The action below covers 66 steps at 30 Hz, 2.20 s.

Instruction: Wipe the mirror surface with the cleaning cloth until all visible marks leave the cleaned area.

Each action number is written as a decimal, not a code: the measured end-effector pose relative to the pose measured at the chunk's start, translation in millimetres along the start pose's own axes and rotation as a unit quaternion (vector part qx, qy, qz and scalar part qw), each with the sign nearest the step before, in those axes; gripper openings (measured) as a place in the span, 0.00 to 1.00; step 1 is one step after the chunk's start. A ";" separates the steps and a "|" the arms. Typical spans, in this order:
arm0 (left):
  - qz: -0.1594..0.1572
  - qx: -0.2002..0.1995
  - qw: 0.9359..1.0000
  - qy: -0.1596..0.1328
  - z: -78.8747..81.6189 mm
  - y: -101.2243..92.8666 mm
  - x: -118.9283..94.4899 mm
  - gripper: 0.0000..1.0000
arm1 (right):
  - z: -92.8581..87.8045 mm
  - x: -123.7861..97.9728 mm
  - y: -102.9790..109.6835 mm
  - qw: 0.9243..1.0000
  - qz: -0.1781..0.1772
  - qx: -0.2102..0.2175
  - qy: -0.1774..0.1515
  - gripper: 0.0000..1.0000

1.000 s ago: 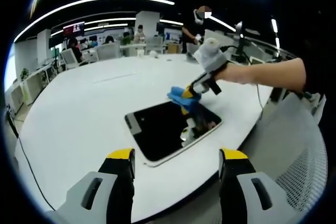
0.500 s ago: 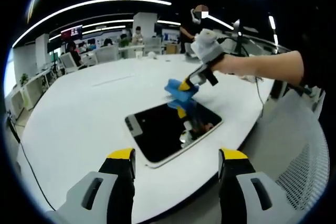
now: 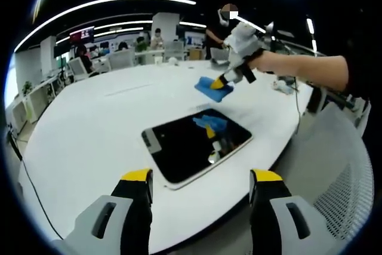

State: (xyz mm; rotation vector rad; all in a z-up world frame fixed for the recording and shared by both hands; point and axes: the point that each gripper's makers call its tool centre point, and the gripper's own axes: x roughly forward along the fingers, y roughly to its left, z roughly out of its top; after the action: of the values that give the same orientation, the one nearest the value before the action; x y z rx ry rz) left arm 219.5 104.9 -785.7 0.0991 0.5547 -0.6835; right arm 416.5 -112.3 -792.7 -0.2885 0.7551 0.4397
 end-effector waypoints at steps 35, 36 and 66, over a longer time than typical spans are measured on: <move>0.001 0.007 1.000 0.005 -1.2 -0.6 0.8 0.65 | -99.0 -45.3 14.0 0.995 0.006 0.059 0.082 0.04; 0.001 0.007 1.000 0.005 -1.2 -0.3 0.7 0.64 | -101.5 -44.4 16.2 0.995 0.010 0.059 0.082 0.05; 0.003 0.006 1.000 0.008 -2.4 0.4 0.5 0.65 | -93.7 -48.5 -5.6 0.996 0.011 0.076 0.046 0.16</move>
State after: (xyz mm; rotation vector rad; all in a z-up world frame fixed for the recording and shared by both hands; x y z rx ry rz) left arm 219.0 105.5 -788.0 0.1175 0.5659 -0.6811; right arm 332.3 -168.5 -822.8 -0.1586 0.8774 0.3893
